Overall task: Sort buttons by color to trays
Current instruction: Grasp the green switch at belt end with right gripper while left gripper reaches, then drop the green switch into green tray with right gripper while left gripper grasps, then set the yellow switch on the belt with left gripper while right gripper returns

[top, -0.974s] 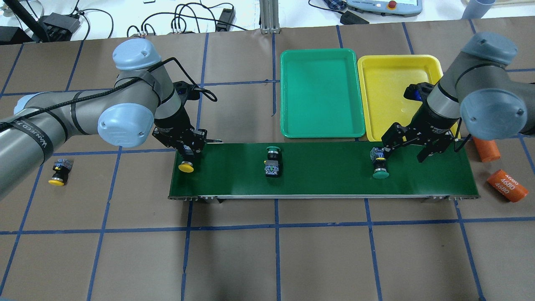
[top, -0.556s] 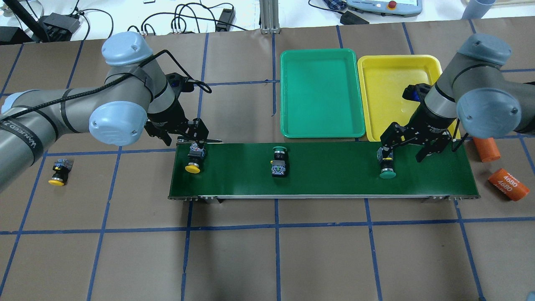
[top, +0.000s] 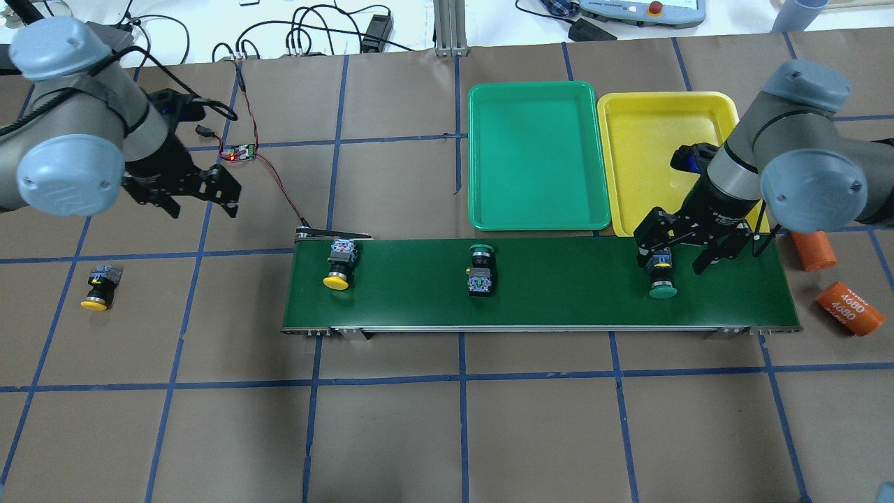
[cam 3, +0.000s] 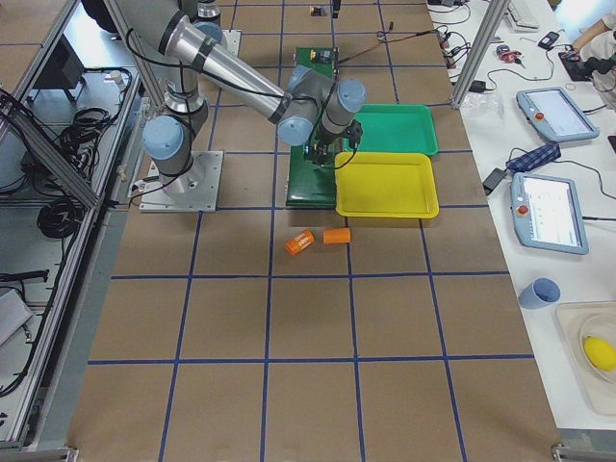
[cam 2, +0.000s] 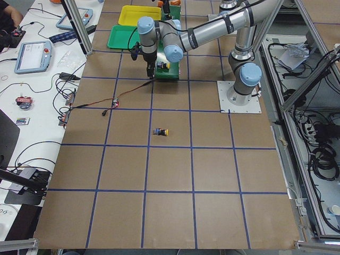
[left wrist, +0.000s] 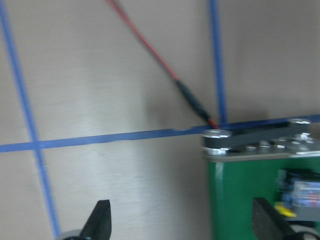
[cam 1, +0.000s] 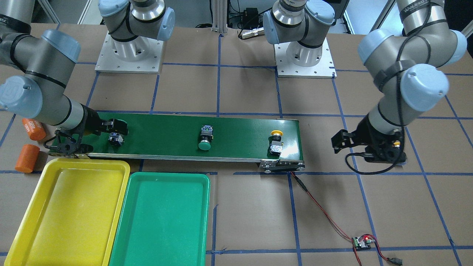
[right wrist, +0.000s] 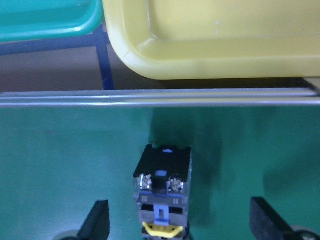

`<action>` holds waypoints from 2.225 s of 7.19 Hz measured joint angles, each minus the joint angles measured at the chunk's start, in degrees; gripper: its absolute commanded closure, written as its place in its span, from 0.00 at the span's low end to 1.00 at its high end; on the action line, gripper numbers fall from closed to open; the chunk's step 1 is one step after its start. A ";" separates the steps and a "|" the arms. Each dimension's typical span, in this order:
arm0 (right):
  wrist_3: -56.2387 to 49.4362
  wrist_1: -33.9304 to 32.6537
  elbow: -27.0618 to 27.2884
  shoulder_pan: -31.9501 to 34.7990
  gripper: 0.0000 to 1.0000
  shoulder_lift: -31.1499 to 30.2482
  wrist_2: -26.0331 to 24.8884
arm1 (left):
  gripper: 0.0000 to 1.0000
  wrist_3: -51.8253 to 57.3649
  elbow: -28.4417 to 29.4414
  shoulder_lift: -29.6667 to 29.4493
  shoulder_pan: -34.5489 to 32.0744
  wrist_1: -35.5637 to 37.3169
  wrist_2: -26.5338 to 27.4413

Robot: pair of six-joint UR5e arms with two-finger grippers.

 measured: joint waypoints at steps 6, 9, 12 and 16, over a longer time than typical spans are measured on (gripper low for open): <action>0.06 0.14 -6.77 2.43 1.00 0.30 -1.77 | 0.00 26.18 -0.72 -9.15 20.64 10.95 -0.04; 2.55 -6.00 -21.32 10.35 0.67 12.08 1.50 | 0.84 27.83 -0.47 -13.37 21.09 13.41 0.02; 3.53 -20.74 -24.40 13.71 0.00 19.19 1.44 | 1.00 27.96 0.11 -14.38 21.03 12.54 1.12; 2.88 -8.41 -20.13 9.69 0.00 12.57 -2.34 | 1.00 26.82 3.09 -9.68 17.94 2.22 3.28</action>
